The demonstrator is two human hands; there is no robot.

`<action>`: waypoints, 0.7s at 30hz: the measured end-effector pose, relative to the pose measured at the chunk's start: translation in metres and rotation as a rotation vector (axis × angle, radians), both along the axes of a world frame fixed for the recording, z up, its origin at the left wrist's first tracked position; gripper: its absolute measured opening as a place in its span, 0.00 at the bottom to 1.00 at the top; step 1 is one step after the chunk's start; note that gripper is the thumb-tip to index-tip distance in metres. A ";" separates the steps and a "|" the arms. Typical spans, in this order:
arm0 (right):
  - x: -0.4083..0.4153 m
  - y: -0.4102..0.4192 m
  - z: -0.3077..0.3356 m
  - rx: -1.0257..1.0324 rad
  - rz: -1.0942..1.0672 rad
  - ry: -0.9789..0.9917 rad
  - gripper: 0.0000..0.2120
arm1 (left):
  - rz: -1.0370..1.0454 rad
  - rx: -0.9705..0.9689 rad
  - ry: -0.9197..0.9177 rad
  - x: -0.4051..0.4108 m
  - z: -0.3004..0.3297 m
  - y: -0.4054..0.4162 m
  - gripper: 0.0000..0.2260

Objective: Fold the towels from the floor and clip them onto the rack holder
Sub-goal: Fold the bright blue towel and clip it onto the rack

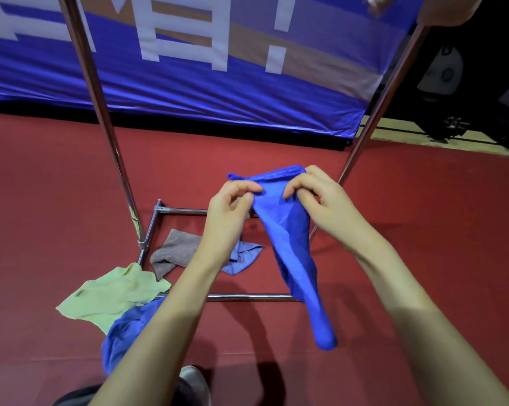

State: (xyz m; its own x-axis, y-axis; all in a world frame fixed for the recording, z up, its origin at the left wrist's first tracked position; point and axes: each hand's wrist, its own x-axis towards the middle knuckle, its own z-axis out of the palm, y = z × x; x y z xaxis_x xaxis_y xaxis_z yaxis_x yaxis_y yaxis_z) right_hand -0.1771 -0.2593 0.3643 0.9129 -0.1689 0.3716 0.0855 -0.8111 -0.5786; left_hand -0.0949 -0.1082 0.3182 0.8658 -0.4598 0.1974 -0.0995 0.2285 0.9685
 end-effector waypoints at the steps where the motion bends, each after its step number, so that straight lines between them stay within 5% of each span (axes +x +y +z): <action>1: -0.001 0.000 0.004 -0.011 -0.001 0.008 0.11 | -0.013 -0.003 -0.043 -0.001 0.003 0.000 0.12; 10: -0.011 0.002 0.052 0.108 0.018 -0.151 0.14 | -0.037 -0.118 -0.233 0.000 0.046 0.002 0.18; 16: -0.008 0.002 0.048 0.043 0.114 0.010 0.17 | 0.000 -0.129 0.022 -0.003 0.032 -0.001 0.12; 21: -0.008 0.002 0.049 0.136 0.177 0.078 0.24 | -0.156 -0.351 0.279 -0.003 0.036 -0.001 0.10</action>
